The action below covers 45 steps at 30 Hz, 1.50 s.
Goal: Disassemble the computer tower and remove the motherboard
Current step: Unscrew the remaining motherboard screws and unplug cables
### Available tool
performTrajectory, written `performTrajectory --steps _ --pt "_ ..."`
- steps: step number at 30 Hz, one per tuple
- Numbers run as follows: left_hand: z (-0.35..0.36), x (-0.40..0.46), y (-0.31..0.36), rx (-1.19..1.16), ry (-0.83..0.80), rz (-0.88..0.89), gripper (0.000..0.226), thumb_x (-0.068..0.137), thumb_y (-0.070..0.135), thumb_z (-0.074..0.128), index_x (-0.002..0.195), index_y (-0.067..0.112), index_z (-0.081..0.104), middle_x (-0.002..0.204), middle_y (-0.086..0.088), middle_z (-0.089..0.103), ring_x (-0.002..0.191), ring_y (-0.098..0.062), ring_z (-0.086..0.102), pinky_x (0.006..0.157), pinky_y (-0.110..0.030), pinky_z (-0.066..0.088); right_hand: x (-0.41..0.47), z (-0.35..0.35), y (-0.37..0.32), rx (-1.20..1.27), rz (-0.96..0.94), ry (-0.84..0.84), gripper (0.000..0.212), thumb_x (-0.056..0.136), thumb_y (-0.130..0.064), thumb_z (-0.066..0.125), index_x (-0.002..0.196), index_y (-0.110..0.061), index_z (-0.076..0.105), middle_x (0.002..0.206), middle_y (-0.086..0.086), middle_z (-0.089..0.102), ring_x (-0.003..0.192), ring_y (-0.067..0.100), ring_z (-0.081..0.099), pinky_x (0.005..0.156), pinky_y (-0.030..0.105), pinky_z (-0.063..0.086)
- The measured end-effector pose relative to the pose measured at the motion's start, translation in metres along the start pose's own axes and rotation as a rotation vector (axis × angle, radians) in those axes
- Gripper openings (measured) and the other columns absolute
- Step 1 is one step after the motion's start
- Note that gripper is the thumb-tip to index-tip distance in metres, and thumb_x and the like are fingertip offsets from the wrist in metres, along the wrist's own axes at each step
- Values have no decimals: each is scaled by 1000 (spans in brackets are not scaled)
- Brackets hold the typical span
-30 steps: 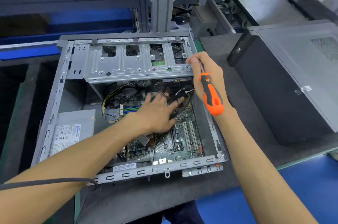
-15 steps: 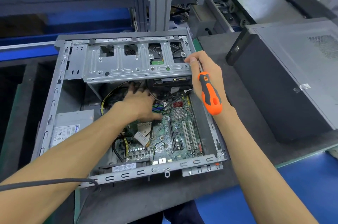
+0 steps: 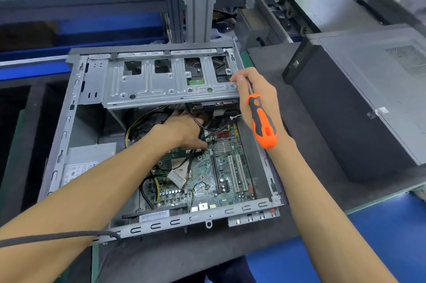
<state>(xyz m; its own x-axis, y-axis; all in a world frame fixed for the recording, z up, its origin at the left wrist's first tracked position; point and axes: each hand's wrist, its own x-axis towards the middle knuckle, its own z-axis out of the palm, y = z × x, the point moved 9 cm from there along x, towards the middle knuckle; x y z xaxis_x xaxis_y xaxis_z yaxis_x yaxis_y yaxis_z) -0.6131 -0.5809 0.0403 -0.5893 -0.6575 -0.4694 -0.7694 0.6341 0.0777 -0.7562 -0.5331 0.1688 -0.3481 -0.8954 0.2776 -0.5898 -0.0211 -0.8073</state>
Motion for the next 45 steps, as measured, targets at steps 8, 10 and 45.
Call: performTrajectory --steps 8,10,45 --pt "9 3 -6 3 -1 -6 90 82 72 54 153 27 23 154 -9 39 143 -30 32 119 -50 14 -3 1 0 -11 -23 1 16 105 -25 44 97 -31 57 93 -7 64 80 3 56 68 17 39" --pt "13 6 -9 -8 -45 -32 93 81 76 52 153 22 27 154 -9 40 142 -29 34 119 -49 16 -3 0 -2 -10 -21 0 16 105 -24 45 97 -30 57 94 -6 64 82 6 57 69 16 39" --pt "1 -80 17 -449 -38 165 30 103 37 46 91 18 65 67 4 64 68 -22 66 69 -42 54 9 -81 -76 305 -220 393 53 106 -37 32 57 -24 49 42 -3 44 35 19 51 42 27 35"
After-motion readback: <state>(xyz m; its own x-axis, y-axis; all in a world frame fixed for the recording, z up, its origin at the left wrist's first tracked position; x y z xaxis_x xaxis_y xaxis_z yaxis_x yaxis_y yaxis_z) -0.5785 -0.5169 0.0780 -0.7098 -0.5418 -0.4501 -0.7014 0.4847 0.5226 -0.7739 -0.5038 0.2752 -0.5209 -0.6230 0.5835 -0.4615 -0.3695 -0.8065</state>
